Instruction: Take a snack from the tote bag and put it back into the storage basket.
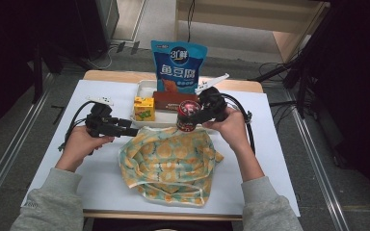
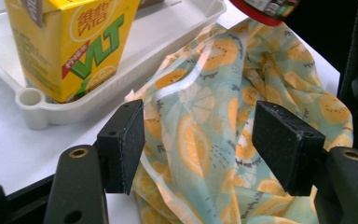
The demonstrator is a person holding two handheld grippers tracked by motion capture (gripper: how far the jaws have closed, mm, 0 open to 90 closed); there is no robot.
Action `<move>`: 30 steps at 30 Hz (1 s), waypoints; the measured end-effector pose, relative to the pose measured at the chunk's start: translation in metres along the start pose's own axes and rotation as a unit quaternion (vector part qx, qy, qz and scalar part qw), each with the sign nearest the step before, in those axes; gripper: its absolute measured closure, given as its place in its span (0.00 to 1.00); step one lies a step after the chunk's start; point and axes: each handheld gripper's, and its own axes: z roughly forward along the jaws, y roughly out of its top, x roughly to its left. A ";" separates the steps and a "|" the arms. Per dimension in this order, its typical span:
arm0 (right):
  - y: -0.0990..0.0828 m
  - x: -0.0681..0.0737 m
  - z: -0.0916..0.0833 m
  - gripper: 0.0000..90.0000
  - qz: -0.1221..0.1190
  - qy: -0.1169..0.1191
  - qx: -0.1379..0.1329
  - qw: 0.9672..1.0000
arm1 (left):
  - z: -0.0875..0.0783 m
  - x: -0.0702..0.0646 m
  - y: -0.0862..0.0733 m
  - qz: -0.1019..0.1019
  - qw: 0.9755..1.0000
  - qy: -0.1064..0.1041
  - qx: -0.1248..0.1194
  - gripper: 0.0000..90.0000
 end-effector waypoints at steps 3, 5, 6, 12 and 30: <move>0.000 -0.005 -0.001 0.29 0.004 -0.002 -0.003 1.000 | -0.002 -0.001 -0.002 -0.002 1.000 0.000 0.001 0.39; 0.000 -0.009 -0.001 0.29 0.008 -0.003 -0.007 1.000 | -0.003 -0.001 -0.003 -0.004 1.000 0.001 0.000 0.39; 0.000 -0.011 -0.001 0.29 0.009 -0.005 -0.007 1.000 | -0.004 0.000 -0.004 -0.005 1.000 0.000 -0.002 0.39; -0.002 -0.021 0.002 0.29 0.016 -0.017 -0.004 1.000 | -0.006 0.000 -0.008 -0.009 1.000 0.002 -0.002 0.39; -0.009 -0.048 0.012 0.29 0.034 -0.041 -0.001 0.999 | -0.010 0.002 -0.011 -0.011 1.000 0.005 -0.005 0.39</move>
